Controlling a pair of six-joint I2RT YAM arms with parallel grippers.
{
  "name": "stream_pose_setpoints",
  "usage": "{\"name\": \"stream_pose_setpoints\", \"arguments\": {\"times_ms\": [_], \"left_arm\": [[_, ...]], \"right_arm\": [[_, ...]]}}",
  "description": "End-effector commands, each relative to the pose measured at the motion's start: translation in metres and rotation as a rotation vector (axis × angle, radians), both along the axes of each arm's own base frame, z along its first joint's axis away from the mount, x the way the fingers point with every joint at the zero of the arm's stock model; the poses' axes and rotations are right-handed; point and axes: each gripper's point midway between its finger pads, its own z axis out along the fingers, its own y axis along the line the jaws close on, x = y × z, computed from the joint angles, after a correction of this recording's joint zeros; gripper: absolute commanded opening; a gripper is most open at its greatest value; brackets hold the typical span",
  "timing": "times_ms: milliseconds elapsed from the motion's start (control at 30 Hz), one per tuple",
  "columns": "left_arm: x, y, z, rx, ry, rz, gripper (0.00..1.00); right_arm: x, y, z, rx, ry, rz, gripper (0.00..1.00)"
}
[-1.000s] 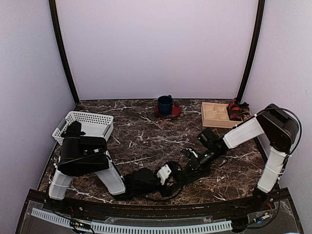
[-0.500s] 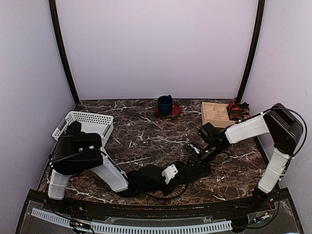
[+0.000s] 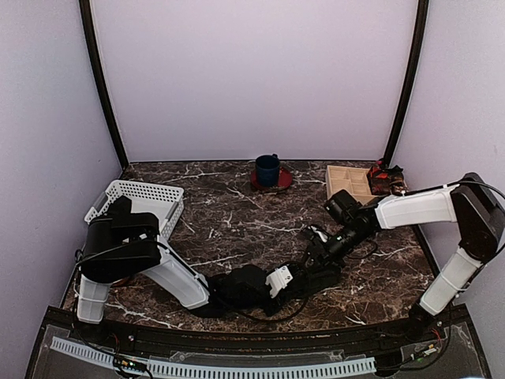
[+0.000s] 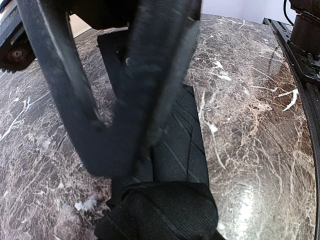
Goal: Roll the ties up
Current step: Roll the tie at the center of the board.
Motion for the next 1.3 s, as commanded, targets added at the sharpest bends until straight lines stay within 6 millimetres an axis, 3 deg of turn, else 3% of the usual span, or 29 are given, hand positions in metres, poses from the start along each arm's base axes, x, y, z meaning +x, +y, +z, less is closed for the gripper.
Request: {"name": "stream_pose_setpoints", "arguments": {"times_ms": [0, 367, 433, 567, 800, 900, 1267], "left_arm": [[-0.021, 0.053, -0.085, 0.330, 0.101, -0.029, 0.37], [-0.026, 0.057, -0.091, 0.345, 0.115, -0.044, 0.38], [-0.026, 0.057, -0.091, 0.347, 0.116, -0.044, 0.38], [-0.023, 0.056, -0.087, 0.340, 0.108, -0.032, 0.42], [-0.012, 0.039, -0.048, 0.248, 0.019, -0.026, 0.67], [-0.010, 0.030, -0.032, 0.202, 0.000, -0.036, 0.72], [-0.022, 0.025, -0.016, 0.067, 0.056, -0.064, 0.82]], "right_arm": [[-0.013, 0.008, -0.005, -0.002, 0.023, 0.023, 0.48], [-0.021, 0.026, -0.017, -0.014, 0.023, 0.069, 0.37], [-0.024, 0.025, -0.022, -0.033, 0.024, 0.080, 0.28], [-0.030, 0.015, -0.032, -0.069, 0.032, 0.076, 0.00], [-0.028, -0.012, -0.046, -0.089, 0.040, 0.026, 0.00], [-0.023, -0.021, -0.049, -0.098, 0.031, 0.015, 0.00], [-0.018, -0.063, -0.076, -0.193, 0.013, -0.046, 0.00]]}}
